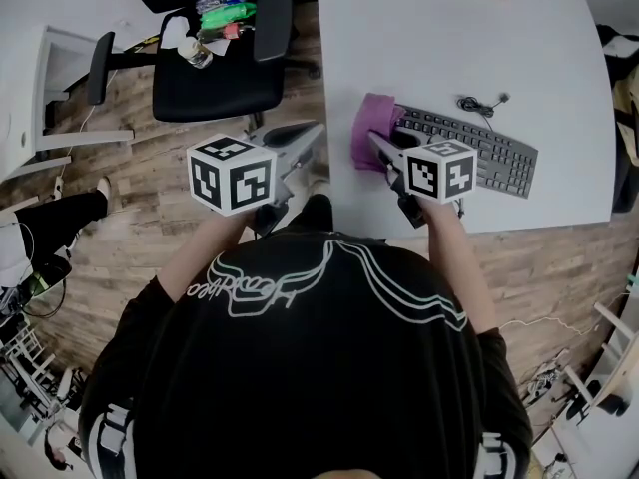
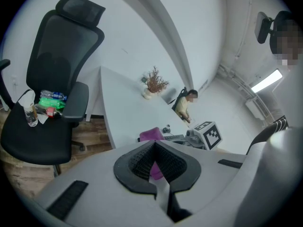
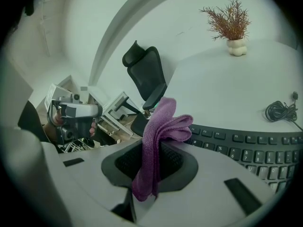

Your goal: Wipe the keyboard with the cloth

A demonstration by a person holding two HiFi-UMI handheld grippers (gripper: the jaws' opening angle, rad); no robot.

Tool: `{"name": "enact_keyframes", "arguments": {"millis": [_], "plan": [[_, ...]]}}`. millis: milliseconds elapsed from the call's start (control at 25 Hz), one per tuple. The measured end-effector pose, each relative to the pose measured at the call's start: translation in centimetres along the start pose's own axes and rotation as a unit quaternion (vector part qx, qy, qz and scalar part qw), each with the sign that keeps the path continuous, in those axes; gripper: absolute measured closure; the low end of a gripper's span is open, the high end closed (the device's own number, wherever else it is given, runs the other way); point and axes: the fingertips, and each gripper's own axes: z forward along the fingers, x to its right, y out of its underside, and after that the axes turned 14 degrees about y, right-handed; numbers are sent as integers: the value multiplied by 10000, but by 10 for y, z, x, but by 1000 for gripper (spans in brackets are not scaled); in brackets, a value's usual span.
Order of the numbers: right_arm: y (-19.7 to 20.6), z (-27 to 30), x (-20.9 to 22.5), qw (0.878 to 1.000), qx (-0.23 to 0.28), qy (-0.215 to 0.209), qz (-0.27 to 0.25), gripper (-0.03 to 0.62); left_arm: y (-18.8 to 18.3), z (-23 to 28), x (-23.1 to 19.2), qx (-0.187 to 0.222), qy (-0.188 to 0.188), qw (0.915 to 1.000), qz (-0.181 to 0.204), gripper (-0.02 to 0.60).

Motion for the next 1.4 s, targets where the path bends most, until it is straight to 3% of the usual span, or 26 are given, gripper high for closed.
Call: {"name": "enact_keyframes", "arguments": {"millis": [680,1400], "plan": [[14,-19,44,9994,-149,274,116,540,5,20,17,13,-56,10000,-16,577],[40,-77,134,9944,-70,963,440,540,9,79,54,-243,197,9994,152,577]]}}
